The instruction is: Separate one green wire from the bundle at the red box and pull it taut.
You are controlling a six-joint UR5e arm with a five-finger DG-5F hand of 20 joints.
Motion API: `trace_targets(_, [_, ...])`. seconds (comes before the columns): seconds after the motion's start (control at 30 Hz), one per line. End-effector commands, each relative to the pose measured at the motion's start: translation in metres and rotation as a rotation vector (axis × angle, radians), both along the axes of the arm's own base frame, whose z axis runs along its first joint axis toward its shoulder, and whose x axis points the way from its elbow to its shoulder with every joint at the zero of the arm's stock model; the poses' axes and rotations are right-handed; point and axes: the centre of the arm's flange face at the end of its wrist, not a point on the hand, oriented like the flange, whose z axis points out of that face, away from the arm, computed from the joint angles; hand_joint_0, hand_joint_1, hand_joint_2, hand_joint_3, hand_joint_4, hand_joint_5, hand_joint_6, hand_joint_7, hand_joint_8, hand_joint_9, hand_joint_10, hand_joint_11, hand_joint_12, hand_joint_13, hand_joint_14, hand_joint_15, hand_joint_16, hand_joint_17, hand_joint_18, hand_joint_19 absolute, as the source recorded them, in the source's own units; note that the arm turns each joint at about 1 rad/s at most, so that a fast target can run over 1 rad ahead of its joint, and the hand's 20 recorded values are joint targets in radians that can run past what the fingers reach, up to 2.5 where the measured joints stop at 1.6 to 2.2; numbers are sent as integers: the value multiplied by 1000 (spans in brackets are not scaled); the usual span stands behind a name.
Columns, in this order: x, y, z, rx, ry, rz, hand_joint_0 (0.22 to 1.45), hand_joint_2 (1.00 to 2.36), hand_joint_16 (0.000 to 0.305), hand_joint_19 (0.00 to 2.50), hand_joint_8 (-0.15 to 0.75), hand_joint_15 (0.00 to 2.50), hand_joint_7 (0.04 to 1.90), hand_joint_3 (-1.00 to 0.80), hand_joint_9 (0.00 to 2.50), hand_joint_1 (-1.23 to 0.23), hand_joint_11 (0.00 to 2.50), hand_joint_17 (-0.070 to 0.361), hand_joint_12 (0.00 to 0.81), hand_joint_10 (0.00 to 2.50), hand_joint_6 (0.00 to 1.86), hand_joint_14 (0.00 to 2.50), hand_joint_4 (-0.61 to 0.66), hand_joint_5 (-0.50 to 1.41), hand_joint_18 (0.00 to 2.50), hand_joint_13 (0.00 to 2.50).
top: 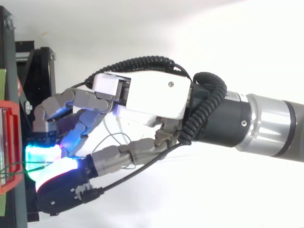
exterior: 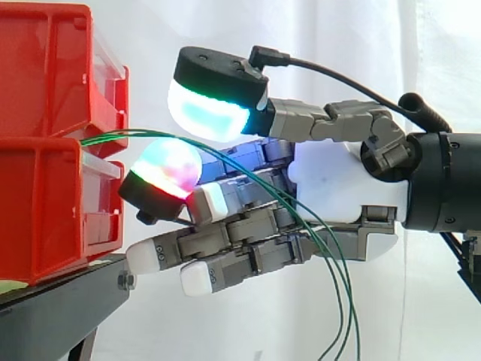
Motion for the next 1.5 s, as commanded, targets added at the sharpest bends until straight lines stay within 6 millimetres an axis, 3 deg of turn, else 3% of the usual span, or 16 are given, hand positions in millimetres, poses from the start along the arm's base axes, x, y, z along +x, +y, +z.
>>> trace_targets(0.0, [0, -1, 3, -2, 16, 0, 535, 1011, 50, 374, 360, 253, 1112, -330, 1041, -632, 939, 112, 341, 16, 890, 10, 267, -178, 732, 648])
trace_targets(0.07, [0, -1, 5, -3, 22, -2, 571, 1015, 48, 378, 353, 255, 1124, -278, 1069, -589, 941, 107, 331, 16, 887, 9, 256, -171, 738, 658])
trace_targets(0.23, [0, -2, 4, -2, 27, -3, 582, 1014, 55, 333, 392, 250, 1120, -69, 1085, -671, 950, 124, 368, 14, 900, 8, 202, -168, 812, 704])
trace_targets(0.33, [0, -1, 5, 0, 25, -2, 598, 1015, 54, 323, 379, 252, 1080, -45, 1035, -721, 953, 122, 367, 14, 908, 8, 173, -178, 799, 692])
trace_targets(0.5, [-1, -1, 5, -1, 26, -2, 620, 1020, 49, 336, 345, 262, 1100, -73, 961, -814, 987, 110, 341, 16, 909, 10, 182, -195, 743, 649])
trace_targets(0.73, [-1, -2, 5, 0, 26, -6, 636, 1013, 46, 344, 337, 263, 1101, -328, 969, -856, 994, 103, 326, 17, 905, 10, 224, -193, 730, 654])
trace_targets(0.9, [-1, 0, 4, -1, 28, -6, 594, 1000, 45, 357, 359, 260, 1078, -497, 1037, -703, 882, 102, 317, 18, 884, 9, 258, -177, 764, 699])
trace_targets(1.0, [-1, 2, 3, -1, 29, -5, 583, 1000, 46, 355, 359, 267, 1087, -500, 1038, -692, 875, 103, 320, 17, 868, 10, 262, -175, 770, 709])
trace_targets(1.27, [-5, 2, -7, -4, 44, -3, 624, 1020, 45, 349, 349, 286, 1181, -202, 1047, -799, 1016, 101, 322, 17, 887, 10, 115, -185, 769, 723])
trace_targets(1.4, [-5, 3, -8, 4, 43, -3, 626, 1020, 45, 352, 348, 290, 1195, -169, 1043, -798, 1031, 101, 323, 18, 896, 10, 106, -187, 773, 726])
trace_targets(1.47, [-5, 3, -9, 3, 45, -3, 627, 1016, 45, 358, 347, 299, 1101, -266, 1030, -798, 1022, 101, 321, 18, 899, 10, 179, -190, 773, 727])
